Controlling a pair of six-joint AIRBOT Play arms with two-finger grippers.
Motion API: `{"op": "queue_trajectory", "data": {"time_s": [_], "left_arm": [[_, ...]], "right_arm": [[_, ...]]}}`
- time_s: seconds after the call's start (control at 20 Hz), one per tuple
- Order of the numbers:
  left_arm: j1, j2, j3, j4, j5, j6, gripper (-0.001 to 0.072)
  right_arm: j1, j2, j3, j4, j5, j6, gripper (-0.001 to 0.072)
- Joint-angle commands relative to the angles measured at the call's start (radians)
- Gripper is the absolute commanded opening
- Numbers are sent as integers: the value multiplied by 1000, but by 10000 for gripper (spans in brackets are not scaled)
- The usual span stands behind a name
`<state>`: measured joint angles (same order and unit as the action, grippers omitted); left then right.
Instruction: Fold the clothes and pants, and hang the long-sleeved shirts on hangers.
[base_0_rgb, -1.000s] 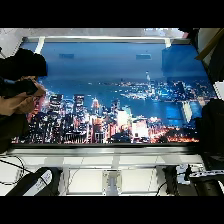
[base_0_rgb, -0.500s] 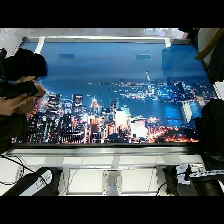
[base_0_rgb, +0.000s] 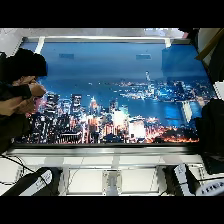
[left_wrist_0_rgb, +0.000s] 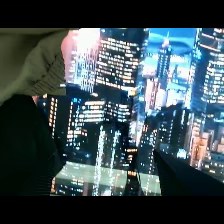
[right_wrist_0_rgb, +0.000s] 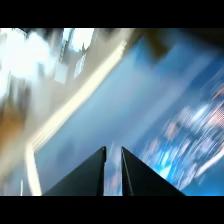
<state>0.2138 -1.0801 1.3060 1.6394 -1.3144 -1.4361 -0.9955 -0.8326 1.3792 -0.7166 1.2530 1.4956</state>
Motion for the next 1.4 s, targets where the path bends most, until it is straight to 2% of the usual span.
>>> {"op": "queue_trajectory", "data": {"time_s": [0.0, 0.15, 0.35, 0.7, 0.75, 0.8, 0.85, 1.0, 1.05, 1.1, 1.15, 1.2, 1.35], "left_arm": [[0, -7, 1, 74, 108, 11, 706], [2, -62, 1, 237, 132, 10, 705], [7, -237, 1, 238, 130, 11, 705], [7, -529, 1, 439, 177, 10, 705], [5, -552, 1, 468, 207, 10, 705], [4, -568, 1, 502, 238, -6, 705], [4, -576, 1, 541, 269, -31, 705], [12, -588, 1, 585, 372, -58, 701], [12, -596, 1, 586, 380, -57, 679], [12, -603, 1, 586, 375, -57, 498], [12, -603, 1, 586, 372, -56, 186], [10, -600, 1, 587, 368, -52, 27], [-21, -555, 2, 590, 275, -52, 10]], "right_arm": [[378, -44, -16, -156, 37, -78, 135], [620, -97, -16, -227, -40, -78, 135], [778, -143, -14, -232, -118, -77, 135], [803, -153, -14, -258, -47, -77, 151], [804, -153, -14, -264, -37, -77, 191], [804, -153, -14, -266, -31, -77, 271], [804, -153, -14, -266, -25, -77, 294], [804, -153, -14, -265, -14, -77, 293], [804, -153, -14, -262, -15, -76, 293], [804, -153, -14, -261, -14, -76, 292], [804, -153, -14, -256, -15, -76, 292], [804, -153, -13, -250, -14, -76, 292], [803, -145, 15, -241, -6, -76, 291]]}}
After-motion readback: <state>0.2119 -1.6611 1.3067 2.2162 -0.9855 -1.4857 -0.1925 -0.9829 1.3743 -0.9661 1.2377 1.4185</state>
